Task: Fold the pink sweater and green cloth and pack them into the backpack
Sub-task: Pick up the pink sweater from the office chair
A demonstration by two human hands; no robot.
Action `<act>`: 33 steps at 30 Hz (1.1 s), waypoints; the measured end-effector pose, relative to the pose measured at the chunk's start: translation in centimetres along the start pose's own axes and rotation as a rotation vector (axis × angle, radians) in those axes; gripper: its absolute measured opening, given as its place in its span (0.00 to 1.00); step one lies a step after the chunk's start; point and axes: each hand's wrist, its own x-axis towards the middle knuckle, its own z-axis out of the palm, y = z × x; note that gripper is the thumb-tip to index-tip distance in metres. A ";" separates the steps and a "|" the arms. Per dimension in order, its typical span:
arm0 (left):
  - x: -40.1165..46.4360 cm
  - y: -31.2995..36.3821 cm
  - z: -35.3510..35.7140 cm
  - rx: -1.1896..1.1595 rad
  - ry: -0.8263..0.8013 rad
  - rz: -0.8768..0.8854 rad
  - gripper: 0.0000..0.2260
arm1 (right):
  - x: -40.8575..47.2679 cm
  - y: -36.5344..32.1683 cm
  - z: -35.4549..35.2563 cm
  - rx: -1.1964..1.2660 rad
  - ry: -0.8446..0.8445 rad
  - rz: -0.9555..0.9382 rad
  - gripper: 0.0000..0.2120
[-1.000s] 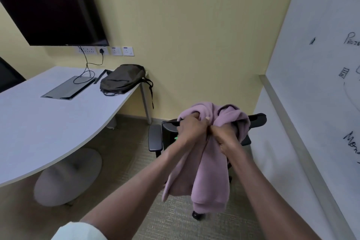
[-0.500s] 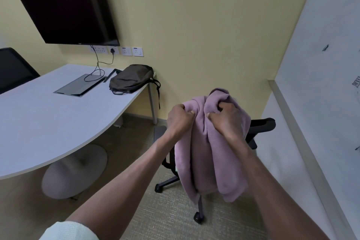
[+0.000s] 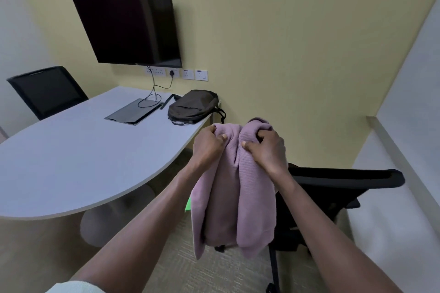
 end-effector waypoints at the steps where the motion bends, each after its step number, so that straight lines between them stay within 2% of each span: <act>1: 0.4 -0.7 -0.9 -0.014 -0.003 -0.001 0.17 | 0.0 -0.7 1.1 -0.007 -0.001 -0.005 0.07; 10: 5.1 -7.5 -8.6 -0.112 -0.054 -0.035 0.23 | 0.7 -7.0 9.5 0.007 0.005 -0.017 0.13; 18: 8.8 -11.1 -13.7 -0.251 -0.028 -0.017 0.20 | 2.6 -11.6 14.5 0.127 0.023 -0.033 0.22; 27: 14.9 -13.7 -17.0 -0.235 -0.001 0.018 0.21 | 8.2 -13.7 20.5 0.180 -0.014 -0.052 0.23; 33: 21.2 -15.9 -19.7 -0.212 0.016 -0.020 0.23 | 14.4 -15.5 25.8 0.198 -0.069 -0.090 0.18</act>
